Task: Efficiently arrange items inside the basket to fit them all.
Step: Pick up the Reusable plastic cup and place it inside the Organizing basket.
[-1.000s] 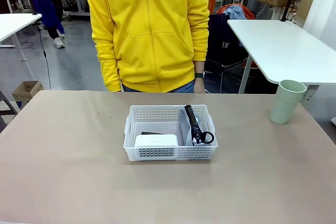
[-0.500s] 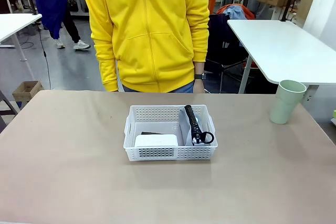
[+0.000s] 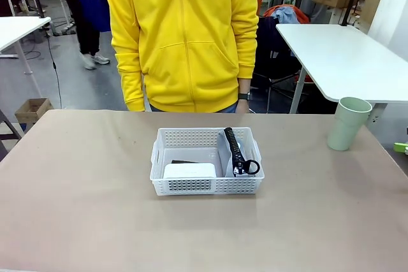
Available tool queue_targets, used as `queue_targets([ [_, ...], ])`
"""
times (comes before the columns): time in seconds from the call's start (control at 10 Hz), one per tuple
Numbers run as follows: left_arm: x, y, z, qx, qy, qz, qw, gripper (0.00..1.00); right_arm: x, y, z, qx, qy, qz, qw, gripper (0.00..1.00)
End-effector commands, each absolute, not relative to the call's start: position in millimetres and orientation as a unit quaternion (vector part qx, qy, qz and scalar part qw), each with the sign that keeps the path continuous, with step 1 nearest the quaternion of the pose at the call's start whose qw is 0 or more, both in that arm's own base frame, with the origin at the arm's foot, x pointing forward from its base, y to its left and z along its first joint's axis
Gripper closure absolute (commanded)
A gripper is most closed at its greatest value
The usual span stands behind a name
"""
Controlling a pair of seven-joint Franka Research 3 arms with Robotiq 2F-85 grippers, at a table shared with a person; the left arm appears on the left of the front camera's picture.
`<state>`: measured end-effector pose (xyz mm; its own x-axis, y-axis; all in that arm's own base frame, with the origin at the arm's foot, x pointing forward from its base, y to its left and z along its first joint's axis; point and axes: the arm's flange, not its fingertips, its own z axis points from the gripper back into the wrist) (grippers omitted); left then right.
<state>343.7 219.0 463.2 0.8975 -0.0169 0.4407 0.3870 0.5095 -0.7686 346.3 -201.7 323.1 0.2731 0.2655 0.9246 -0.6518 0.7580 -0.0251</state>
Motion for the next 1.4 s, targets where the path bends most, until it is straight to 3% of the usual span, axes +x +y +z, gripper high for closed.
queue_targets([
  [0.0, 341.0, 216.8, 463.8, -0.476, -0.192, -0.117, 0.85, 0.0, 354.3, -188.0, 307.7, 0.092, -0.535, 0.325, 0.775, 0.0],
  [0.3, 341.0, 216.8, 463.8, -0.476, -0.192, -0.117, 0.85, 0.0, 396.2, -183.4, 274.2, 0.108, -0.592, 0.316, 0.734, 0.0],
  [1.3, 341.0, 216.8, 463.8, -0.476, -0.192, -0.117, 0.85, 0.0, 464.2, -164.9, 207.7, 0.077, -0.522, 0.343, 0.777, 0.0],
])
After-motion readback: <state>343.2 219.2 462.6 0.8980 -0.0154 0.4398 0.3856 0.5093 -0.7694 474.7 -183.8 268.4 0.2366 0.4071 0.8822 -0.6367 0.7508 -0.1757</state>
